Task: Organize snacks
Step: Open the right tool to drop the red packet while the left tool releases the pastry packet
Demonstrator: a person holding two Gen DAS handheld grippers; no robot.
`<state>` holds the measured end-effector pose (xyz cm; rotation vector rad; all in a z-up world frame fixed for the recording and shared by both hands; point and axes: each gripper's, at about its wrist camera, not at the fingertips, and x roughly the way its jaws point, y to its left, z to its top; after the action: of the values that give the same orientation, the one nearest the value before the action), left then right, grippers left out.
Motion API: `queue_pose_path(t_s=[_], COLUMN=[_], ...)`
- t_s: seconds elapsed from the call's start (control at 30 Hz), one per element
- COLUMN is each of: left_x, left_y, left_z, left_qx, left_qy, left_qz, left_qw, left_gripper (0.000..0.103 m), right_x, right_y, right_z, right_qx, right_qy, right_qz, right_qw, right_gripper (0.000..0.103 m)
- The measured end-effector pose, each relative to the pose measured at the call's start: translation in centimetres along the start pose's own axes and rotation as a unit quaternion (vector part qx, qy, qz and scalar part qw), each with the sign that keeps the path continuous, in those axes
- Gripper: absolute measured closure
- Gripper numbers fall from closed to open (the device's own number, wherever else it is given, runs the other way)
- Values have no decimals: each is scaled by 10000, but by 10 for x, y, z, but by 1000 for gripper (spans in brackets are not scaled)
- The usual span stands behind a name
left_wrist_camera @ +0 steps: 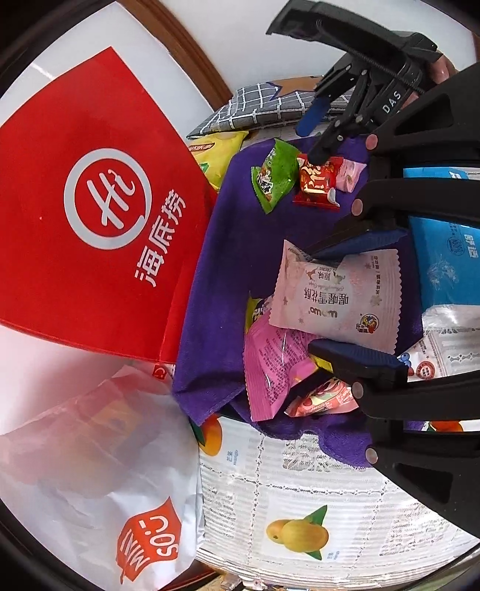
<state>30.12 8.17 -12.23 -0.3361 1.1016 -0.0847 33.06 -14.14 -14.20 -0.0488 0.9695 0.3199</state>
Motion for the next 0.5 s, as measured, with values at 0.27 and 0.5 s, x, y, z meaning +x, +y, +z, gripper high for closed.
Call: queue_pose_path(t_s=[0.27, 0.5], left_x=[-20, -39], left_y=[-13, -21], left_z=[-3, -4], left_qx=[279, 369], left_qy=[-386, -645], left_qz=[-75, -219], left_qw=[9988, 9970], left_gripper=[44, 43], right_x=[-26, -47], right_y=[-2, 4], right_z=[6, 7], right_qx=[118, 56], right_qy=[-277, -575], right_qz=[4, -137], right_qw=[9995, 9982], right_gripper=[36, 33])
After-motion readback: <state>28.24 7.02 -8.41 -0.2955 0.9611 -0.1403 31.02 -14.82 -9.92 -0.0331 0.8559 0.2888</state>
